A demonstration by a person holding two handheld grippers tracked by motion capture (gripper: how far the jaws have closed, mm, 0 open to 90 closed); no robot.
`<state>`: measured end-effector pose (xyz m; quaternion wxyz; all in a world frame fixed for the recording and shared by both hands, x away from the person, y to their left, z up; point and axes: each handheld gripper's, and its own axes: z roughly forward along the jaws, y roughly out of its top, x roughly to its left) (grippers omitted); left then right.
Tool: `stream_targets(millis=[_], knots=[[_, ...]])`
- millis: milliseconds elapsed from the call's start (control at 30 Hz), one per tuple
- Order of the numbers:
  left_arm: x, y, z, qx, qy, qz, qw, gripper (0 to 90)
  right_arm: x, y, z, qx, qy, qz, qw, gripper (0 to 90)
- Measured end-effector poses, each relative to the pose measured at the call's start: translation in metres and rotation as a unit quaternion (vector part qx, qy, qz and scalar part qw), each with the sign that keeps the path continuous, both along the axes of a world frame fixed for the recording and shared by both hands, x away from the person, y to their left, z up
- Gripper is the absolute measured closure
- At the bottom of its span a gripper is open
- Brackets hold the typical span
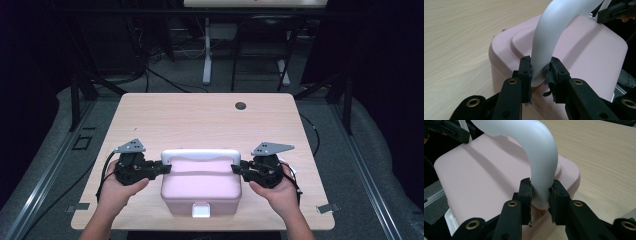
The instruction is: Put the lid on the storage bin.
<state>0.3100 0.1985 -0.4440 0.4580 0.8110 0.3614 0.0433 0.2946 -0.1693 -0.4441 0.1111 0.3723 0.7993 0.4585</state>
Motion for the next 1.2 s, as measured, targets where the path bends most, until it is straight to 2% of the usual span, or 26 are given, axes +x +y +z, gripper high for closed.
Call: stream_targets(millis=[267,400,567,667,1200], knots=[[-0.001,0.000,0.002,0.007,0.002,-0.003,1.0000,74.1,-0.002,0.002,0.003,-0.008,0.001,0.004,1.0000,73.4],[-0.003,0.002,0.006,0.004,-0.004,0.000,1.0000,74.1,-0.003,0.001,0.005,-0.005,-0.004,0.006,1.0000,73.5],[-0.005,0.003,0.011,-0.012,-0.018,0.010,0.9997,73.9,-0.008,0.002,0.011,0.003,-0.016,0.004,0.9999,73.6],[-0.006,0.004,0.012,-0.019,-0.019,0.012,0.9996,74.0,-0.009,0.001,0.014,0.009,-0.022,0.004,0.9997,73.7],[-0.006,0.004,0.013,-0.019,-0.024,0.011,0.9995,74.1,-0.008,0.000,0.014,0.017,-0.022,-0.001,0.9996,73.7]])
